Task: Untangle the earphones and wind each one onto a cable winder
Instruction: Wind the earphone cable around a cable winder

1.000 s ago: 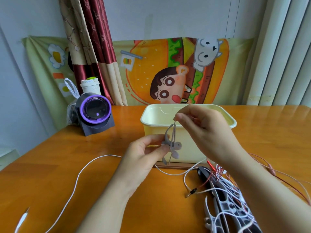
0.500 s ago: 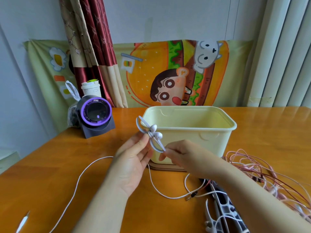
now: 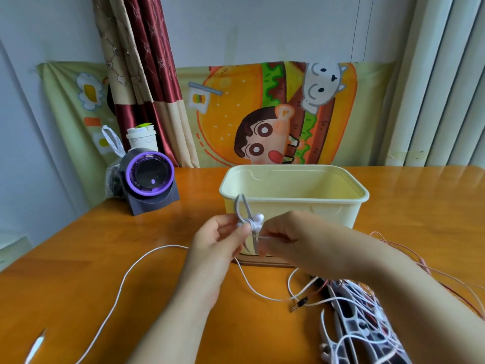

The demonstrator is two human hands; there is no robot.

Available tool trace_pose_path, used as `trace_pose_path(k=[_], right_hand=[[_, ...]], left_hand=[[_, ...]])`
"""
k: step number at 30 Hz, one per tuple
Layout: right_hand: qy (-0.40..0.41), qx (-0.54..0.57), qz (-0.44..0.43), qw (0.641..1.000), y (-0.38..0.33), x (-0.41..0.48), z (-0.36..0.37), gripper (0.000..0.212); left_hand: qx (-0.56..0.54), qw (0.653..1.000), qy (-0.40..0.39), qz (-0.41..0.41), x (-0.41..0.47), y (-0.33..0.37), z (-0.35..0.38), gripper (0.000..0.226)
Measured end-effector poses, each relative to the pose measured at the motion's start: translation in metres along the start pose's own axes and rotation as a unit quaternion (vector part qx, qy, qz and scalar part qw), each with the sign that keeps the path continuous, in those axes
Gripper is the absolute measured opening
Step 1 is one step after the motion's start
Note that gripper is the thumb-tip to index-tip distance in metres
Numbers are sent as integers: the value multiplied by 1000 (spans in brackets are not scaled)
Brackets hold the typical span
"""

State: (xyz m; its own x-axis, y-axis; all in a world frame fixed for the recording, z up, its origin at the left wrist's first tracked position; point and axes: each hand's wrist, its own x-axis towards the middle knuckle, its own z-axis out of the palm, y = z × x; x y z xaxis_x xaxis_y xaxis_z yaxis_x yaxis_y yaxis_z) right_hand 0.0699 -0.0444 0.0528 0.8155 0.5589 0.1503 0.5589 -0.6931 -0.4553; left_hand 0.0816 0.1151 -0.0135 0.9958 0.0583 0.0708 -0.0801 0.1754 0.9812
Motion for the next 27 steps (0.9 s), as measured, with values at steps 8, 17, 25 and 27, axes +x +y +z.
trace_pose_path(k=[8,17,25,27], right_hand=[[194,49,-23,979,15,-1,-21,25],[223,161,15,961,25,9,-10,27],[82,219,63,970,27,16,23,40],[56,197,52,977,25,17,25,36]], left_hand=[[47,987,-151,28,-7,5,8,39],[-40,975,-216,40,-9,7,6,23],[-228,964,-137,8,-7,18,4,31],[-220,973,-69,-9,-3,19,2,29]])
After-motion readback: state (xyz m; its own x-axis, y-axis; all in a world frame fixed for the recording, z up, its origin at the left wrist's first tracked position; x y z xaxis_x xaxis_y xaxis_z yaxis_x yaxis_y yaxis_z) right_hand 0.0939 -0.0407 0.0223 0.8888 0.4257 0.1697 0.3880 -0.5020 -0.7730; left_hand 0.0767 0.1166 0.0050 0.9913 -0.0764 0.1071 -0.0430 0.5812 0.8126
